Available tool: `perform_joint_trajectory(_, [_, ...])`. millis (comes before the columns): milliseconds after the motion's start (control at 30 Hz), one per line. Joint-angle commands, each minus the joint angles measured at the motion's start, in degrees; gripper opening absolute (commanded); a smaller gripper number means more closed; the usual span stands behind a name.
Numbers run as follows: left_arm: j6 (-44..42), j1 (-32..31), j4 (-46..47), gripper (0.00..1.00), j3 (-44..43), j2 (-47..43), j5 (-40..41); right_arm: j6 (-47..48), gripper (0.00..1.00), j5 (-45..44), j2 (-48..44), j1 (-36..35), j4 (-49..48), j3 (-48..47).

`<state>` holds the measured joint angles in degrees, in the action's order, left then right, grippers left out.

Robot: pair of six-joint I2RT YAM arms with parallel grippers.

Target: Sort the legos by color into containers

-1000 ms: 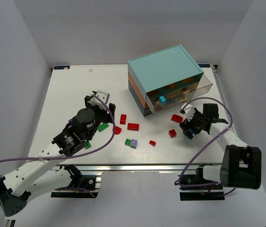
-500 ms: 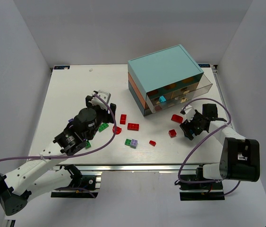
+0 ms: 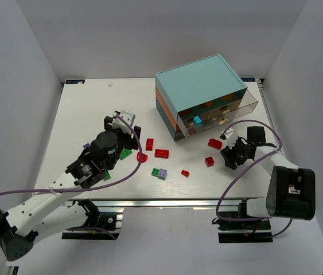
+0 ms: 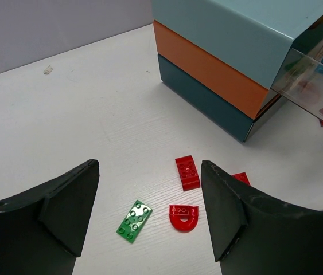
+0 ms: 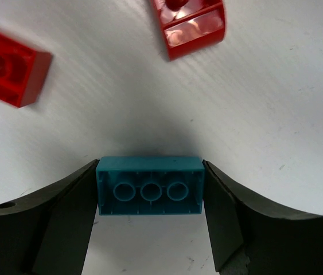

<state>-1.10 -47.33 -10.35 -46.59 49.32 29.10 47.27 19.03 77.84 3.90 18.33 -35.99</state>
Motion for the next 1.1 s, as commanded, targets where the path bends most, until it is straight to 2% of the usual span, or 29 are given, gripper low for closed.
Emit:
perform_joint_trajectory(0, [-0.7, 0.1, 1.1, 0.81, 0.6, -0.5, 0.7, 2.6, 0.44, 2.8, -3.7, 0.4, 4.9, -0.8])
perform_joint_trajectory(67, [-0.9, 0.1, 1.0, 0.81, 0.5, -0.1, 1.0, 3.7, 0.35, 4.1, -6.1, 0.4, 8.6, -1.0])
perform_joint_trajectory(133, [-1.0, 0.1, 1.0, 0.82, 0.6, -0.1, 1.6, 5.2, 0.30, 6.3, -10.0, 0.3, 11.6, -2.0])
perform_joint_trajectory(367, [-1.4, 0.1, 1.4, 0.82, 1.1, -1.5, 2.1, 7.5, 0.25, 14.4, -21.2, 0.1, 30.1, -11.5])
perform_joint_trajectory(600, [-1.4, 0.1, 1.5, 0.82, 1.1, -1.4, 1.4, 6.8, 0.23, 23.9, -26.3, -0.1, 39.8, -20.9])
perform_joint_trajectory(800, [-1.4, 0.1, 1.4, 0.82, 1.2, -1.0, 1.6, 1.7, 0.23, 31.9, -25.6, -0.2, 39.2, -30.1])
perform_joint_trajectory(900, [-1.4, 0.1, 1.3, 0.82, 1.3, -0.6, 2.0, -2.9, 0.23, 34.5, -24.1, -0.5, 35.0, -32.2])
perform_joint_trajectory(1067, [-1.9, 0.1, 1.5, 0.82, 1.5, -0.1, 2.4, -13.3, 0.23, 37.2, -19.8, -1.6, 21.0, -35.2])
